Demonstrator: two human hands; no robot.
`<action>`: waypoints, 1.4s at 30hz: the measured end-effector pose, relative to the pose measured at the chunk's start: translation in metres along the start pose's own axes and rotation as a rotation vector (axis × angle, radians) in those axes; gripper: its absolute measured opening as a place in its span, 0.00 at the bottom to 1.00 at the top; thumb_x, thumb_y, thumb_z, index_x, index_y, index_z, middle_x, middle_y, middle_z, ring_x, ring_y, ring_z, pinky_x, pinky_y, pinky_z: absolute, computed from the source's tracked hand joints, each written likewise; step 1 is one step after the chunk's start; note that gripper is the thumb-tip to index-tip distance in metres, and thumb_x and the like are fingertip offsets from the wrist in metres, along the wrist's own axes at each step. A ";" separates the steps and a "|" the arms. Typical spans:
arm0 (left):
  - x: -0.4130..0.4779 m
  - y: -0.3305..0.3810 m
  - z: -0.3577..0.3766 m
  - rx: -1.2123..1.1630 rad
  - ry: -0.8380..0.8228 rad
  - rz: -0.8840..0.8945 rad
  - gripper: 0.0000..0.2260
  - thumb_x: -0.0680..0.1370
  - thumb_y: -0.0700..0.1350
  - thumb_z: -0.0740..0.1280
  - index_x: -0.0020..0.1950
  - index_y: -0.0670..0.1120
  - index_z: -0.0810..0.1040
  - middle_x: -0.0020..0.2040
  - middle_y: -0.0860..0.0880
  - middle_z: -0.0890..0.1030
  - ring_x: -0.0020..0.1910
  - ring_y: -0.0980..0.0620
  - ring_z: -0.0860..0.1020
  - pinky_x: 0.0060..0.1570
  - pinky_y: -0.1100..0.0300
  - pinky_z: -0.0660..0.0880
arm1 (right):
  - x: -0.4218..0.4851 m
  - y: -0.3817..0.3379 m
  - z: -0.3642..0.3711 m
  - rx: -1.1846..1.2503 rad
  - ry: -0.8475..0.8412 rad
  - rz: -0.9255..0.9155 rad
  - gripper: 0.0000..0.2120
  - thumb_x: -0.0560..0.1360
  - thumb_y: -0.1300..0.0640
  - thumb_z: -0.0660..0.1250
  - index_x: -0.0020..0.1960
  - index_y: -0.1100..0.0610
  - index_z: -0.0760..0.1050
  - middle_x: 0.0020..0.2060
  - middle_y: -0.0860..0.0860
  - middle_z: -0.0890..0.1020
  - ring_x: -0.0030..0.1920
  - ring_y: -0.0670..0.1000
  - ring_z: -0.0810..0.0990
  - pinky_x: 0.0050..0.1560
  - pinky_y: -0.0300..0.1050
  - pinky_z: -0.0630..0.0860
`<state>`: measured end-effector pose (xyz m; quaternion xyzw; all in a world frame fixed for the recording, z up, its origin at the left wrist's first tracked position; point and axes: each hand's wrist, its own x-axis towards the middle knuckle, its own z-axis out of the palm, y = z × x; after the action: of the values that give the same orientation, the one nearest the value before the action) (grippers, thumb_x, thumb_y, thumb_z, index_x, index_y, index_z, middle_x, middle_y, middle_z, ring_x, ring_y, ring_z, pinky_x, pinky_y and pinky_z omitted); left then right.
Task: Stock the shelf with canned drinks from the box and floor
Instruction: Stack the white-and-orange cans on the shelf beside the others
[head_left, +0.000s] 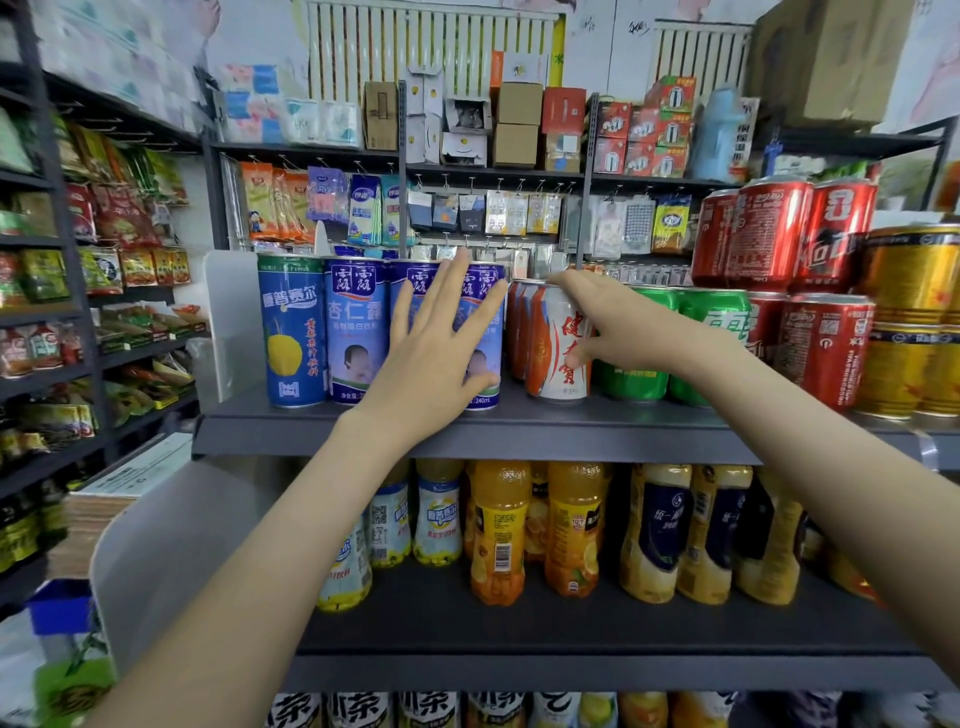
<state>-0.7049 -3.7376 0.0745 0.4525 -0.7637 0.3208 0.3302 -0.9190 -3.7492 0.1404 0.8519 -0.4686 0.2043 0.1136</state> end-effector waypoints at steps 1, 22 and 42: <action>0.000 0.002 0.000 -0.004 -0.002 -0.005 0.37 0.75 0.49 0.68 0.78 0.51 0.49 0.78 0.41 0.43 0.76 0.44 0.42 0.70 0.47 0.35 | 0.000 -0.001 0.001 0.003 0.001 0.005 0.43 0.68 0.59 0.75 0.75 0.56 0.54 0.72 0.52 0.63 0.71 0.52 0.60 0.69 0.47 0.60; -0.210 0.125 0.004 -0.320 0.007 -0.310 0.17 0.77 0.43 0.60 0.62 0.37 0.74 0.58 0.41 0.79 0.59 0.49 0.72 0.60 0.60 0.67 | -0.182 -0.092 0.160 0.437 0.114 -0.300 0.20 0.78 0.54 0.59 0.68 0.58 0.68 0.60 0.52 0.74 0.63 0.47 0.70 0.64 0.34 0.64; -0.777 0.384 0.094 -0.275 -0.846 -1.691 0.22 0.73 0.53 0.54 0.63 0.46 0.73 0.53 0.43 0.81 0.41 0.41 0.82 0.30 0.53 0.77 | -0.586 -0.181 0.619 0.605 -1.039 -0.187 0.21 0.72 0.62 0.64 0.65 0.62 0.73 0.59 0.60 0.77 0.58 0.60 0.78 0.59 0.42 0.68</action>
<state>-0.7824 -3.2914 -0.6705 0.8903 -0.2709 -0.3068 0.1995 -0.8962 -3.4502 -0.6772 0.8721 -0.3073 -0.1250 -0.3597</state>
